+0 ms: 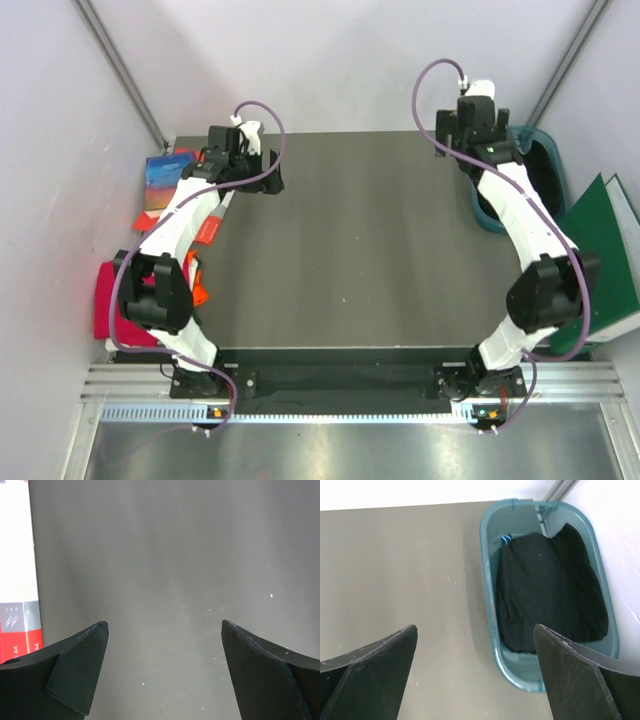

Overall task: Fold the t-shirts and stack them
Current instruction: Grab crumpled tshirt from bin with the right arm

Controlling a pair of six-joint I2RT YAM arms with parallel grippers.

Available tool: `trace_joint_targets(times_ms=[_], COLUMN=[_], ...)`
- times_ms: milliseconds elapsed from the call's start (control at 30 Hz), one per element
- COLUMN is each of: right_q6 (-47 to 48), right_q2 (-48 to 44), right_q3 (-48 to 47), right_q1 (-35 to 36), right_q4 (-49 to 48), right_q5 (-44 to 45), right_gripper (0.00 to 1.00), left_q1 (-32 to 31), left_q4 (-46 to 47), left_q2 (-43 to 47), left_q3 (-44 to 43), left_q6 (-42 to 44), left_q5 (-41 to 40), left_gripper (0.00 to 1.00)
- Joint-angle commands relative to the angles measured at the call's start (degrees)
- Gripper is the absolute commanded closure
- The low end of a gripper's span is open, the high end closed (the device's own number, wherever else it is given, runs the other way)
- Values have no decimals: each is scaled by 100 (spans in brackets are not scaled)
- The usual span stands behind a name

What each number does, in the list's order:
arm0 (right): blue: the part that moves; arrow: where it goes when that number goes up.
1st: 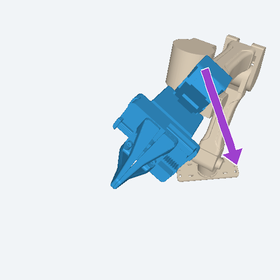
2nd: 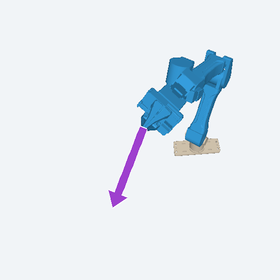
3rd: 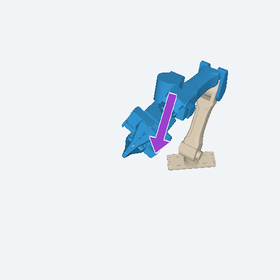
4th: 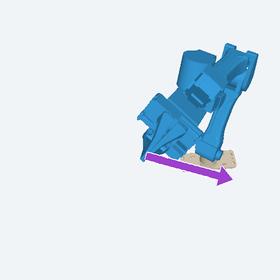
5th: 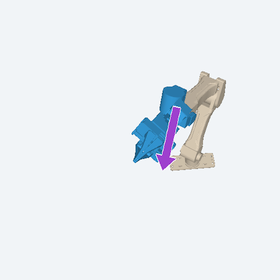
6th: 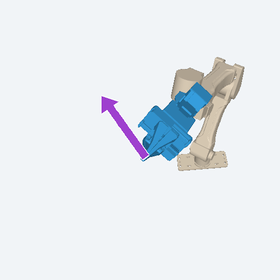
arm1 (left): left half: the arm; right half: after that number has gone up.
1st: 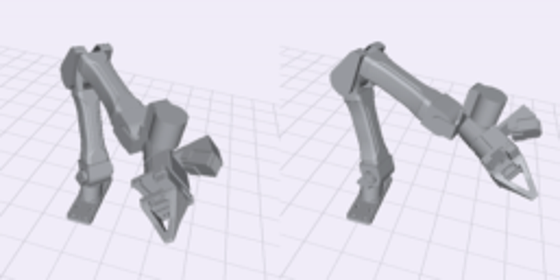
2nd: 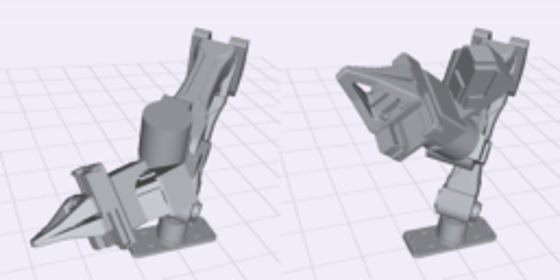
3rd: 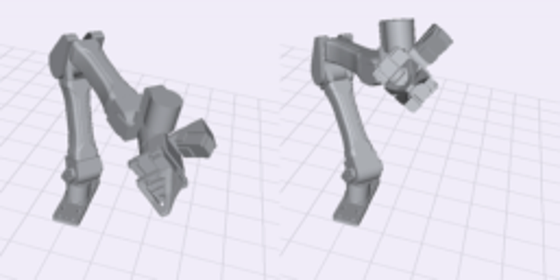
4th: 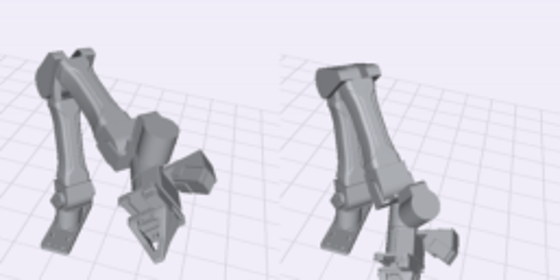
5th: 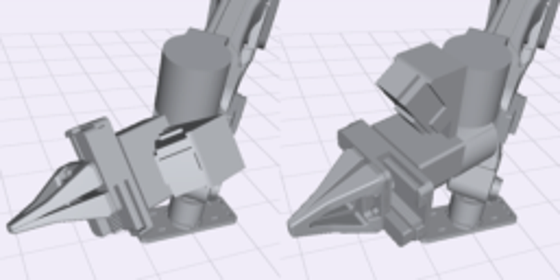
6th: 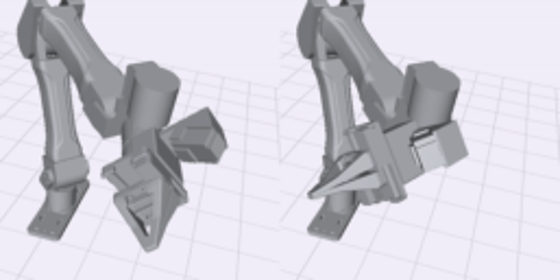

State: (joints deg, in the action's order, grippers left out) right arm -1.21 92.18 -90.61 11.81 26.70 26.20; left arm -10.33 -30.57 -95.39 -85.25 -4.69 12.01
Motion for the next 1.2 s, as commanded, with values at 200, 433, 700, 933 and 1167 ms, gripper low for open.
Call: trace_joint_targets(times_ms=[200,433,700,933,1167], right_q6=[358,-44,-397,-635,-1162], right_q2=[994,1354,2391,3375,3640], right_q3=[-1135,-1476,-2776,-3419,-3016], right_q1=[67,-687,-1699,-1990,-1972], right_q4=[257,519,1318,1997,2367], right_q5=[737,765,386,414,-307], right_gripper=[1,0,1,0,3], left_q1=[-101,-101,-101,-92,-92], left_q4=[-327,-740,-793,-863,-881], left_q2=[-436,-997,-1394,-1455,-1579], left_q3=[0,-281,-387,-343,-378], left_q6=[-812,-990,-973,-735,-788], left_q5=[-1067,-1421,-771,-762,-507], left_gripper=[1,1,1,1,1])
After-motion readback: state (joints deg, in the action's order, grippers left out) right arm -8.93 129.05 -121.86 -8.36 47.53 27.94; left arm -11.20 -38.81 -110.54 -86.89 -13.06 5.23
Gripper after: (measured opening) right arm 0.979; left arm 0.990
